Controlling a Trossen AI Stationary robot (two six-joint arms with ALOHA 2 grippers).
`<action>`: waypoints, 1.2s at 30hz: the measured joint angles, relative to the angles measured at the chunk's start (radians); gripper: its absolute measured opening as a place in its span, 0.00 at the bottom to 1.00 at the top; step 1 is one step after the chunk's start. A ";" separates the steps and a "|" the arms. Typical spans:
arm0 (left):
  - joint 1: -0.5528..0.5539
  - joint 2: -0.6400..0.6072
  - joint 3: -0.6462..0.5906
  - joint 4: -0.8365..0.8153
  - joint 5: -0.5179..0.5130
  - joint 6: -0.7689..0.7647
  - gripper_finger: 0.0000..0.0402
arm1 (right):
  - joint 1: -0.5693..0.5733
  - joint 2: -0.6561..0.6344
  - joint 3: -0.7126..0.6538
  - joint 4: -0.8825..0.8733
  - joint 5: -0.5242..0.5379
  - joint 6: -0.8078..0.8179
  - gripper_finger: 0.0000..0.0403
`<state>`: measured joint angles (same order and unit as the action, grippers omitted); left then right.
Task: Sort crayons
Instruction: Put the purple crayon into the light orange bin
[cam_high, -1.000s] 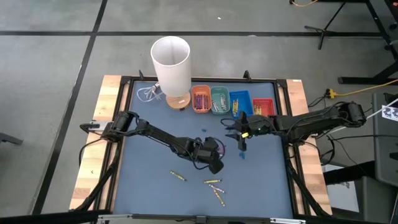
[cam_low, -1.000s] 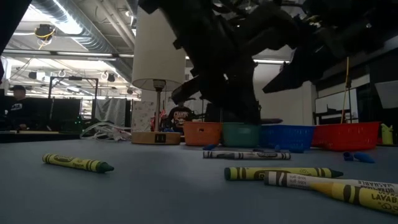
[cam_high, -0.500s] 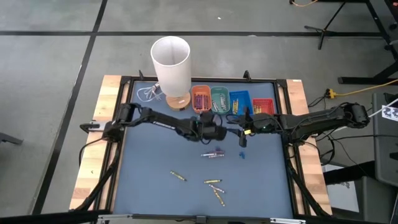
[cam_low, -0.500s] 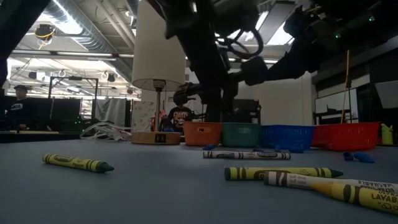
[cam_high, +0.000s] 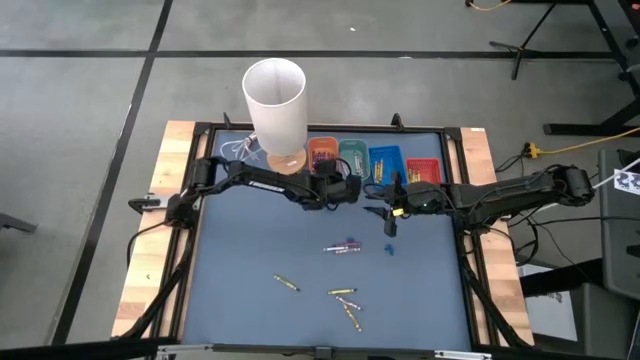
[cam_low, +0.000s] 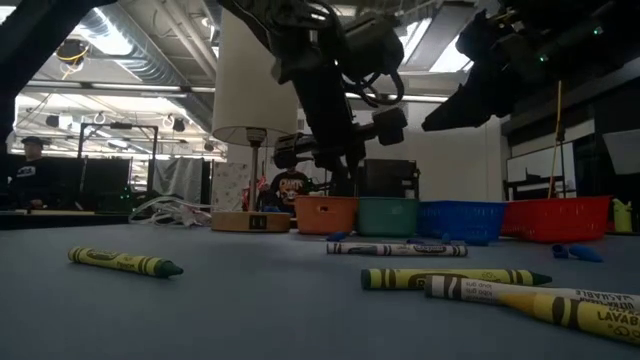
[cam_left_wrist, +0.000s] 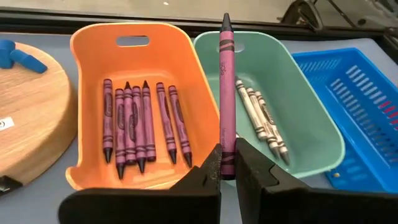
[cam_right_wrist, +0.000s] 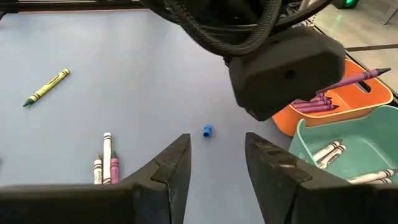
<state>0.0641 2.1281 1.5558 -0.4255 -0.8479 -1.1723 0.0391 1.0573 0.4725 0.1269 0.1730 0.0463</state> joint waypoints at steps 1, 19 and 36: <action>0.005 0.000 0.000 -0.001 0.000 0.002 0.02 | 0.000 0.000 0.000 -0.001 0.000 0.000 0.38; 0.076 0.000 0.000 0.000 0.036 0.020 0.22 | 0.000 0.001 0.000 -0.038 -0.020 0.001 0.38; -0.132 -0.121 0.000 -0.104 0.151 0.350 0.22 | 0.005 0.124 0.000 0.055 -0.321 0.037 0.38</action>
<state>-0.0674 2.0070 1.5562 -0.5295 -0.6970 -0.8219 0.0438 1.1814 0.4728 0.1820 -0.1482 0.0838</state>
